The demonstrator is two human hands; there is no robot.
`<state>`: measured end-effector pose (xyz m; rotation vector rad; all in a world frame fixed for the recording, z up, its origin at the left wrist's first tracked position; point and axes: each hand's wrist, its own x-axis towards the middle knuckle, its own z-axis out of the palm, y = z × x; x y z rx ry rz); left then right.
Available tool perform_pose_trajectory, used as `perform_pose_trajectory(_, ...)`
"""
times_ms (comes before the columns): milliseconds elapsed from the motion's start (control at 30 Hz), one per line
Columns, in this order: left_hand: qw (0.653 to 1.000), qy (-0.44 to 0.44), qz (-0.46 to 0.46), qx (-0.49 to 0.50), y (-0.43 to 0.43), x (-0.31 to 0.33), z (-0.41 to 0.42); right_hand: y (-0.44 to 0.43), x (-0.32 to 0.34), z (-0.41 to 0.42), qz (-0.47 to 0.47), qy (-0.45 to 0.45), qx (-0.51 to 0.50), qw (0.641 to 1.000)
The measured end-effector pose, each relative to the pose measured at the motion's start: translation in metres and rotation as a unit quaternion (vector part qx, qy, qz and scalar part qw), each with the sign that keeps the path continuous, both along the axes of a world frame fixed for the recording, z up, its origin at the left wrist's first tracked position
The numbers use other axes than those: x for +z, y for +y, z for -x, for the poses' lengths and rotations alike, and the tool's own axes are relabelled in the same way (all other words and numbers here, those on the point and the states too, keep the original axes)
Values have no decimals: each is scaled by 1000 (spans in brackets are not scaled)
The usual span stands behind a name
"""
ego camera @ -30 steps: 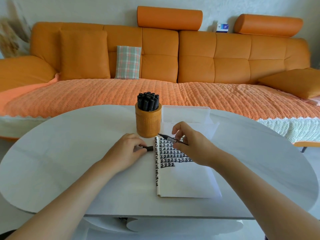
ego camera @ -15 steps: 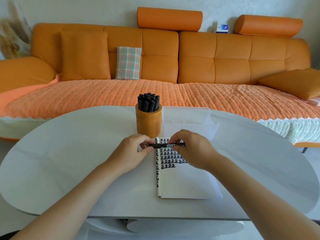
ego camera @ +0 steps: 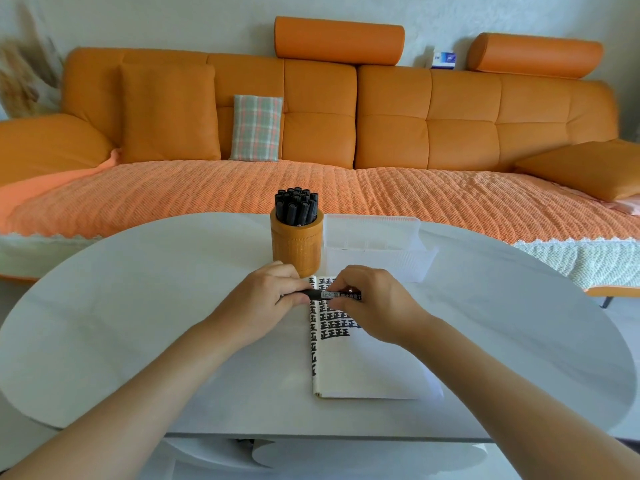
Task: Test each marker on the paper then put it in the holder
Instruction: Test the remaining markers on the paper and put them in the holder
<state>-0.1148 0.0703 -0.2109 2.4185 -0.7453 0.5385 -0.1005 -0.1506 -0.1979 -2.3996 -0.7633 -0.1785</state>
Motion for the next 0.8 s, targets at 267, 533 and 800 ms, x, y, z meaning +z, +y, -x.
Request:
perform_pose_trajectory(267, 999, -34, -9, -13, 2, 18, -11, 6, 10, -6, 10, 37, 5, 999)
perform_pose_trajectory(533, 992, -53, 83, 80, 2, 39, -35, 15, 39, -36, -60, -12, -42, 997)
perform_pose_trajectory(800, 955, 118, 216, 164, 8, 63, -85, 27, 80, -86, -301, 31, -117, 946)
